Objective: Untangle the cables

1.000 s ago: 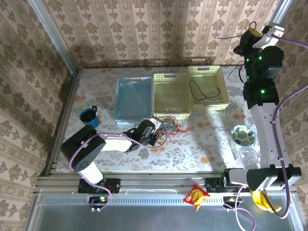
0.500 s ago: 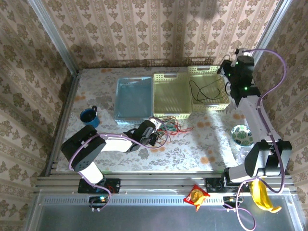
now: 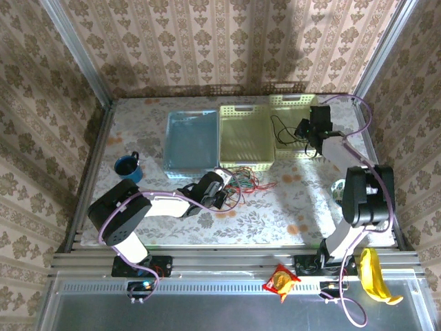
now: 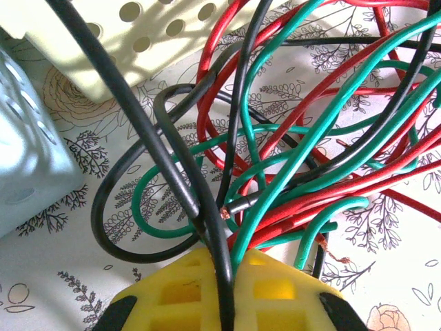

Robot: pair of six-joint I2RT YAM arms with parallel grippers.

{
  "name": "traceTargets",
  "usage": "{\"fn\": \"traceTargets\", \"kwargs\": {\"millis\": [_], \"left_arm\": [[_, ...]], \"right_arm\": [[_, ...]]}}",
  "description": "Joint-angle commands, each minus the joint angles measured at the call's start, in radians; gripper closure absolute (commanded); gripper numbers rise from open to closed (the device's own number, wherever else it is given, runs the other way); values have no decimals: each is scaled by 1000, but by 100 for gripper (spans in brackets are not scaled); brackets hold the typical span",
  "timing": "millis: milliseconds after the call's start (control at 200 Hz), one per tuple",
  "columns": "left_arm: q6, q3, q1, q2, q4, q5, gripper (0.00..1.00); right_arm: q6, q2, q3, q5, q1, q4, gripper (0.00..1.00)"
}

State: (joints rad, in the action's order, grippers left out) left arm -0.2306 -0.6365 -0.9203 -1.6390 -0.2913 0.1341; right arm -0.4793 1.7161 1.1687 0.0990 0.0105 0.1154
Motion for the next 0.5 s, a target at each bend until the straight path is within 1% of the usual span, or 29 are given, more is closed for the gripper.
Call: {"fn": "traceTargets", "kwargs": {"millis": [0,15,35,60,80,115,200,265,325,495], "left_arm": [[23,2,-14,-12,113,-13,100],[23,2,-14,-10,114,-13,100],[23,1,-15,-10,115,-12,100],[23,0,-15,-7,116,-11,100],[23,0,-15,-5,117,-11,100],[24,-2,-15,-2,121,-11,100],[25,-3,-15,10,124,-13,100],[28,-2,-14,23,127,-17,100],[32,0,-14,34,130,-22,100],[45,0,-15,76,131,-51,100]], "right_arm": [[-54,46,64,42,-4,37,93],[-56,52,71,46,-4,42,92],[-61,59,78,51,-4,51,88],[-67,66,89,58,-4,64,81],[-73,70,97,67,-4,79,72],[-85,74,108,87,-4,103,63],[-99,59,107,141,-2,127,51],[-102,23,85,186,-3,129,47],[-88,-18,62,206,-2,127,46],[-59,-164,-32,197,10,127,45]]}}
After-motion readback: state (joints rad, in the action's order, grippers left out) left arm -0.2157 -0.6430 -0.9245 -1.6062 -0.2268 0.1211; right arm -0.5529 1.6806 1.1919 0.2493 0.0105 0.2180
